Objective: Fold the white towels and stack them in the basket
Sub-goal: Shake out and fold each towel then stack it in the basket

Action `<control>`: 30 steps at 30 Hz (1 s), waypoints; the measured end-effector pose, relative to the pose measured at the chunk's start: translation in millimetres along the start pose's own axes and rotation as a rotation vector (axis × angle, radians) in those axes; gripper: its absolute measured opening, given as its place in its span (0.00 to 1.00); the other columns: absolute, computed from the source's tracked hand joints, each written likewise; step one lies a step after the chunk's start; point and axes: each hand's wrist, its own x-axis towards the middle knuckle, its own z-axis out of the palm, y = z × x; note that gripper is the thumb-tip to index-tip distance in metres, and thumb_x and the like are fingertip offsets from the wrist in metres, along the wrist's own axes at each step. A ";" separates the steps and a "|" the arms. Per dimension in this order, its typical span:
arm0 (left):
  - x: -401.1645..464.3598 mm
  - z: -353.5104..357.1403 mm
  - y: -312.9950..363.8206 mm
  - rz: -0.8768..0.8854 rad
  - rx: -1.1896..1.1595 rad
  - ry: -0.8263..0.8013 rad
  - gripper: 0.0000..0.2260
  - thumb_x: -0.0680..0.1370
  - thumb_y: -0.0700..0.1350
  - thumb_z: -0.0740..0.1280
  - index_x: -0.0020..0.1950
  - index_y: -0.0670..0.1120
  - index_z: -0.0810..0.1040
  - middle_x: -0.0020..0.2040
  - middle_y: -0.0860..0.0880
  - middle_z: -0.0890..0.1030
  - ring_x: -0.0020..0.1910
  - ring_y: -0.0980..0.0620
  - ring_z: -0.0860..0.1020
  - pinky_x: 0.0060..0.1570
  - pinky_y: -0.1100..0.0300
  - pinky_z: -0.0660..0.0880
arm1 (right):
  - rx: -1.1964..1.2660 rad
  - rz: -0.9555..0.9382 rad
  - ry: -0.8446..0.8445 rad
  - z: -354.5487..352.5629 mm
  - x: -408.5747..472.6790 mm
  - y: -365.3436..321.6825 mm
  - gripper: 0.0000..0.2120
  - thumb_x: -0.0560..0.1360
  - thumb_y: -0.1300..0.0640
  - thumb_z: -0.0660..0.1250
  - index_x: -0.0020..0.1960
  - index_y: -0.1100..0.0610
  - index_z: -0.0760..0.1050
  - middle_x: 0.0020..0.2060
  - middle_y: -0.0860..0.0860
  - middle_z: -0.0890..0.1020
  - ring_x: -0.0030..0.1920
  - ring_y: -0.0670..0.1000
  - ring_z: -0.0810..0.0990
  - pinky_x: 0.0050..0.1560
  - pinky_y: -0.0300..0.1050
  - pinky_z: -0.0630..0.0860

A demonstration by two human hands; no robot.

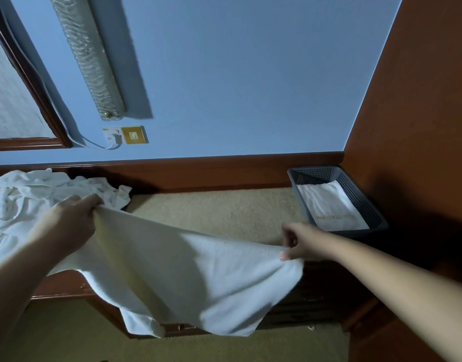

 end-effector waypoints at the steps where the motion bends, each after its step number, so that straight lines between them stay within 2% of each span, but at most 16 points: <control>1: -11.5 -38.2 38.3 -0.051 0.046 -0.055 0.13 0.80 0.47 0.57 0.57 0.60 0.77 0.44 0.49 0.76 0.39 0.42 0.75 0.38 0.49 0.73 | 0.011 -0.022 0.003 0.0 -0.1 0.8 0.16 0.68 0.50 0.81 0.47 0.46 0.75 0.44 0.46 0.82 0.44 0.46 0.80 0.44 0.42 0.76; 2: -20.4 -71.1 76.1 -0.061 0.026 -0.082 0.12 0.79 0.42 0.63 0.56 0.57 0.79 0.44 0.48 0.77 0.39 0.42 0.75 0.39 0.51 0.74 | 0.021 -0.033 -0.012 0.6 1.3 2.3 0.16 0.69 0.52 0.80 0.50 0.45 0.76 0.44 0.45 0.81 0.44 0.44 0.79 0.44 0.40 0.76; 4: -30.3 -100.0 110.6 -0.069 0.045 -0.068 0.13 0.77 0.37 0.67 0.55 0.52 0.80 0.42 0.47 0.76 0.38 0.40 0.77 0.39 0.51 0.75 | -0.040 -0.056 -0.043 0.8 4.3 2.8 0.14 0.72 0.53 0.77 0.54 0.43 0.77 0.44 0.42 0.79 0.44 0.41 0.78 0.43 0.38 0.73; 6: -29.5 -97.2 112.8 -0.095 0.062 -0.075 0.13 0.75 0.36 0.67 0.55 0.51 0.81 0.40 0.49 0.72 0.37 0.38 0.78 0.39 0.50 0.76 | -0.170 -0.075 -0.060 -2.6 11.8 4.5 0.08 0.74 0.48 0.74 0.46 0.42 0.75 0.42 0.40 0.78 0.42 0.41 0.76 0.41 0.40 0.70; 8: -28.1 -90.9 107.5 -0.099 0.065 -0.127 0.14 0.76 0.38 0.65 0.57 0.53 0.80 0.40 0.50 0.71 0.38 0.38 0.79 0.39 0.50 0.76 | -0.308 -0.106 -0.035 -9.0 18.4 3.3 0.14 0.76 0.47 0.73 0.39 0.42 0.69 0.42 0.42 0.76 0.42 0.44 0.75 0.42 0.44 0.70; 10: -27.4 -93.6 110.2 -0.095 0.074 -0.149 0.14 0.78 0.39 0.62 0.58 0.55 0.78 0.43 0.50 0.71 0.40 0.39 0.78 0.40 0.50 0.77 | -0.339 -0.118 0.026 -19.4 23.7 0.3 0.16 0.78 0.54 0.71 0.37 0.46 0.67 0.43 0.46 0.74 0.43 0.49 0.75 0.44 0.48 0.70; 13: -18.2 -100.6 115.7 -0.077 0.080 -0.150 0.14 0.78 0.36 0.61 0.58 0.52 0.76 0.45 0.49 0.72 0.41 0.43 0.77 0.41 0.54 0.73 | -0.402 -0.128 0.128 -42.9 29.5 -7.9 0.13 0.77 0.66 0.62 0.38 0.52 0.69 0.42 0.49 0.73 0.41 0.53 0.75 0.45 0.53 0.74; 15: -7.6 -110.5 118.5 -0.063 0.086 -0.137 0.15 0.74 0.32 0.63 0.56 0.48 0.77 0.45 0.49 0.71 0.45 0.41 0.79 0.43 0.53 0.72 | -0.434 -0.149 0.173 -65.8 32.6 -15.3 0.13 0.76 0.68 0.61 0.44 0.49 0.73 0.43 0.46 0.75 0.43 0.53 0.77 0.46 0.55 0.77; 16: -0.9 -113.3 116.5 -0.047 0.065 -0.124 0.16 0.71 0.30 0.64 0.54 0.46 0.77 0.44 0.49 0.70 0.46 0.39 0.79 0.43 0.52 0.72 | -0.437 -0.162 0.182 -78.5 34.4 -20.1 0.17 0.75 0.68 0.61 0.48 0.45 0.73 0.44 0.45 0.76 0.44 0.52 0.78 0.45 0.54 0.78; 18: 13.0 -117.9 112.1 0.013 0.032 -0.115 0.16 0.68 0.27 0.65 0.50 0.43 0.78 0.44 0.50 0.71 0.45 0.38 0.80 0.44 0.51 0.73 | -0.491 -0.159 0.209 -103.9 35.3 -33.8 0.20 0.73 0.68 0.60 0.47 0.41 0.69 0.43 0.46 0.76 0.41 0.52 0.77 0.37 0.52 0.72; 20: 28.1 -129.5 117.0 0.025 0.007 -0.135 0.15 0.71 0.28 0.64 0.50 0.46 0.77 0.47 0.50 0.74 0.45 0.43 0.79 0.46 0.53 0.73 | -0.571 -0.107 0.267 -128.0 33.0 -51.3 0.14 0.70 0.68 0.58 0.42 0.48 0.66 0.39 0.50 0.75 0.37 0.53 0.74 0.32 0.51 0.64; 22: 40.4 -144.5 132.3 -0.020 -0.047 -0.174 0.12 0.75 0.31 0.61 0.48 0.49 0.72 0.45 0.51 0.73 0.45 0.45 0.76 0.47 0.53 0.71 | -0.624 -0.054 0.332 -148.0 30.8 -68.7 0.08 0.67 0.65 0.59 0.40 0.52 0.66 0.37 0.51 0.74 0.36 0.53 0.72 0.32 0.48 0.61; 24: 52.5 -151.8 142.1 -0.054 -0.051 -0.157 0.09 0.77 0.33 0.59 0.50 0.46 0.70 0.46 0.49 0.71 0.47 0.43 0.76 0.48 0.51 0.71 | -0.635 -0.014 0.405 -163.0 32.2 -79.9 0.06 0.68 0.63 0.61 0.39 0.53 0.67 0.39 0.51 0.74 0.39 0.54 0.74 0.33 0.45 0.66; 27: 69.7 -159.7 153.2 -0.113 0.010 -0.110 0.14 0.79 0.35 0.57 0.64 0.40 0.70 0.56 0.40 0.74 0.55 0.37 0.79 0.57 0.44 0.77 | -0.601 0.028 0.525 -179.5 34.3 -89.1 0.07 0.70 0.63 0.62 0.38 0.53 0.66 0.42 0.52 0.76 0.43 0.58 0.76 0.39 0.45 0.72; 28: 72.8 -167.0 159.8 -0.136 0.021 -0.093 0.12 0.80 0.36 0.56 0.63 0.42 0.69 0.57 0.39 0.75 0.57 0.37 0.79 0.58 0.43 0.77 | -0.588 0.037 0.559 -184.5 33.5 -92.0 0.07 0.71 0.64 0.61 0.39 0.53 0.67 0.43 0.53 0.76 0.43 0.59 0.77 0.40 0.46 0.73; 30: 73.1 -185.9 171.3 -0.170 -0.003 -0.056 0.04 0.82 0.39 0.57 0.54 0.46 0.67 0.55 0.40 0.78 0.56 0.36 0.80 0.55 0.41 0.76 | -0.572 0.070 0.596 -195.2 26.9 -97.9 0.06 0.73 0.66 0.61 0.44 0.55 0.68 0.43 0.54 0.76 0.43 0.59 0.77 0.40 0.47 0.72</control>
